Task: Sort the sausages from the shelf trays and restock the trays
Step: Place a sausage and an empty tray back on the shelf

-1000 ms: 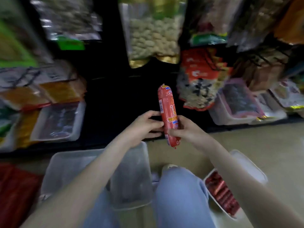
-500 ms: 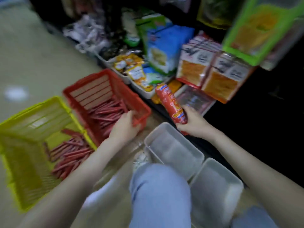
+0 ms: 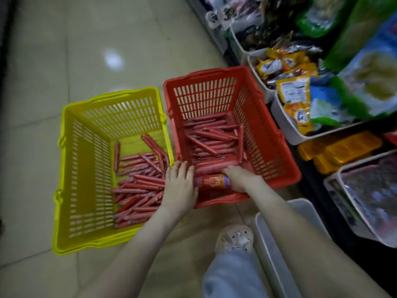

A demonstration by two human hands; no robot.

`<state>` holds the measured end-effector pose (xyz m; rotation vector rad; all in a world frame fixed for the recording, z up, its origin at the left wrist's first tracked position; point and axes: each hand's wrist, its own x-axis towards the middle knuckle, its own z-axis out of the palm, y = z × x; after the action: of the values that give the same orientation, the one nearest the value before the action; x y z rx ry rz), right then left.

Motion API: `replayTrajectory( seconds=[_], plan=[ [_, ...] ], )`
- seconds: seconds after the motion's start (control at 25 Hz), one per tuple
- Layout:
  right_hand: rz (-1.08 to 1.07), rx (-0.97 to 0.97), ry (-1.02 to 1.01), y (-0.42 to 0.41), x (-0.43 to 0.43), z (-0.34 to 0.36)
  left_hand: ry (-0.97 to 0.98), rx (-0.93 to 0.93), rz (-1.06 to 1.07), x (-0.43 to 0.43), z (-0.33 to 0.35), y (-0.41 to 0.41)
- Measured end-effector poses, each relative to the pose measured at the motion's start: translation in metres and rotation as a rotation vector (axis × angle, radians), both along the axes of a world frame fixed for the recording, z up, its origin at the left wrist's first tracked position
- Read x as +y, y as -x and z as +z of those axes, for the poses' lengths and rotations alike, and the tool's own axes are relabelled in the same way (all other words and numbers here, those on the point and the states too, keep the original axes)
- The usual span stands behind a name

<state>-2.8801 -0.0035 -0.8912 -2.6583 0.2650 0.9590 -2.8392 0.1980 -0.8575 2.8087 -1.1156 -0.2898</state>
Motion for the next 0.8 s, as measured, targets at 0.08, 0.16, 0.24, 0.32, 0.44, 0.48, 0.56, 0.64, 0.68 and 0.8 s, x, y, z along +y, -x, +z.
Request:
replayTrajectory(
  seconds=[0.08,0.16,0.24,0.32,0.44,0.48,0.56,0.64,0.68,0.8],
  plan=[
    [-0.021,0.034,-0.031,0.0,-0.004,-0.015,-0.056,-0.013,0.011,-0.008,-0.006,0.004],
    [-0.17,-0.13,-0.155,0.009,-0.005,-0.002,-0.06,0.026,0.039,-0.018,0.001,0.012],
    [-0.401,-0.381,-0.297,0.03,-0.005,0.038,0.017,0.088,0.029,-0.035,0.019,0.025],
    [-0.547,-0.599,-0.351,0.069,-0.006,0.088,0.156,0.167,-0.017,-0.059,0.049,0.047],
    [-0.677,-0.752,-0.264,0.153,-0.016,0.156,0.387,0.235,-0.146,-0.103,0.11,0.101],
    [-0.745,-0.782,-0.228,0.191,-0.021,0.18,0.431,0.256,-0.218,-0.117,0.134,0.128],
    [-0.872,-0.843,-0.148,0.267,-0.026,0.221,0.484,0.279,-0.375,-0.14,0.174,0.188],
    [-1.031,-0.864,-0.062,0.357,-0.02,0.26,0.511,0.309,-0.551,-0.157,0.209,0.262],
    [-1.131,-0.871,-0.013,0.41,-0.011,0.278,0.514,0.327,-0.655,-0.163,0.225,0.308],
    [-1.416,-0.872,0.138,0.565,0.028,0.309,0.494,0.38,-0.942,-0.165,0.252,0.449]
  ],
)
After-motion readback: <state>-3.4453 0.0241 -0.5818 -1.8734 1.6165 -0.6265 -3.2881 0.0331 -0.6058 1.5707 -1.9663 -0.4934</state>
